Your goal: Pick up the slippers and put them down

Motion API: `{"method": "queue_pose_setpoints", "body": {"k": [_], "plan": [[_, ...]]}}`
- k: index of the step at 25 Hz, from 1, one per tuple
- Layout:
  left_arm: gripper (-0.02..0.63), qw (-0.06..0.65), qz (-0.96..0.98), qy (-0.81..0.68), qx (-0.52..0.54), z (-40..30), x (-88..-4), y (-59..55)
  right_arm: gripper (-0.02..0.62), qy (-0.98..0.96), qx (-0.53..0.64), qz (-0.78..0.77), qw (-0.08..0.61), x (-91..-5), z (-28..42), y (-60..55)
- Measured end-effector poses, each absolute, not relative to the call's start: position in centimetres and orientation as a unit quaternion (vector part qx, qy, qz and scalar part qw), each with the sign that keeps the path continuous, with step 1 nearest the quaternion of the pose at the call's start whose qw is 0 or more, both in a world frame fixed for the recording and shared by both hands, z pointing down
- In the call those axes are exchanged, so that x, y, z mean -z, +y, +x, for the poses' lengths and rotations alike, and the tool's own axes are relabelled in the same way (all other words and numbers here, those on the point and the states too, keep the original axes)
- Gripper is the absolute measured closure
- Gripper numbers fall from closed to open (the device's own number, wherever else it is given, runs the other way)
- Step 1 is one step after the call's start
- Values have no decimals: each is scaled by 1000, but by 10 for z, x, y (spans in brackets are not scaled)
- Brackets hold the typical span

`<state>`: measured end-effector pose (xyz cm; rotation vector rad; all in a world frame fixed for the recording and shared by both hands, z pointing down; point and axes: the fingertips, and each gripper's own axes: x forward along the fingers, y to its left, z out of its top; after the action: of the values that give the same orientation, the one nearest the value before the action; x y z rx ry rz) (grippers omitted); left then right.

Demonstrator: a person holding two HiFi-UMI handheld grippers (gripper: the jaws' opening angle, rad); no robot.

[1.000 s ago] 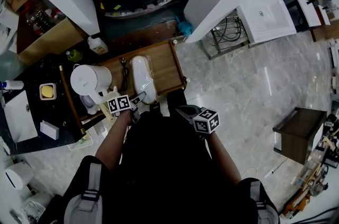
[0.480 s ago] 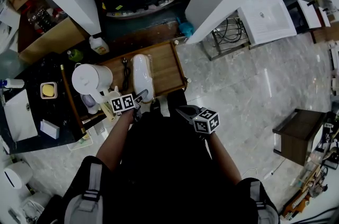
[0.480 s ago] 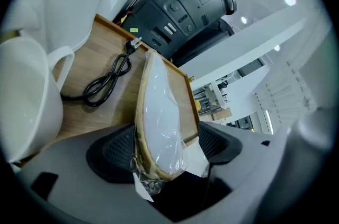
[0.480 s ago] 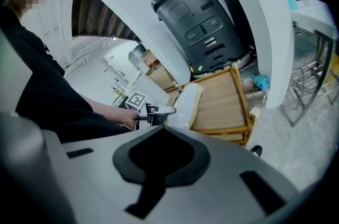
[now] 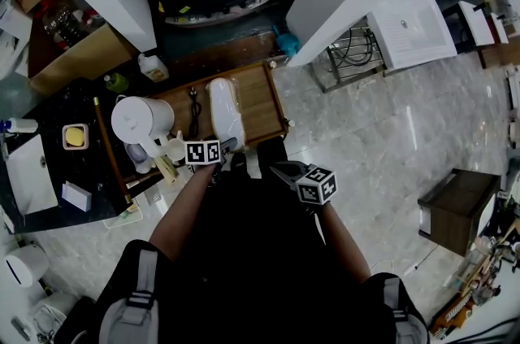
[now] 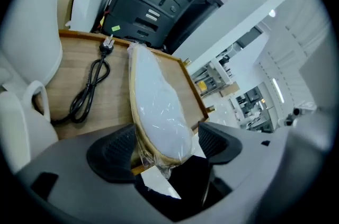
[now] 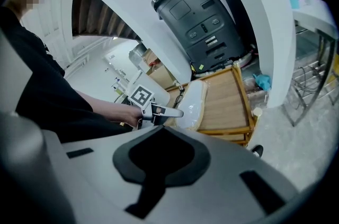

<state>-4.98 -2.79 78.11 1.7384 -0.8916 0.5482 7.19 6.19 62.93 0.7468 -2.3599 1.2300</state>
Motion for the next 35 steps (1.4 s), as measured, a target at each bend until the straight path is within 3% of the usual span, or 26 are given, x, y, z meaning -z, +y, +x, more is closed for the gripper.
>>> {"method": "queue_pose_setpoints", "body": {"k": [5, 23, 32, 35], "plan": [[232, 508, 718, -400, -258, -61, -784, -28, 588, -843, -426, 260, 201, -632, 73, 61], [253, 550, 726, -407, -69, -73, -748, -35, 588, -850, -420, 245, 204, -631, 70, 64], [529, 555, 740, -379, 5, -75, -721, -31, 588, -857, -412, 233, 205, -629, 62, 65], [574, 560, 741, -367, 43, -77, -711, -31, 588, -858, -409, 229, 207, -628, 58, 66]]}}
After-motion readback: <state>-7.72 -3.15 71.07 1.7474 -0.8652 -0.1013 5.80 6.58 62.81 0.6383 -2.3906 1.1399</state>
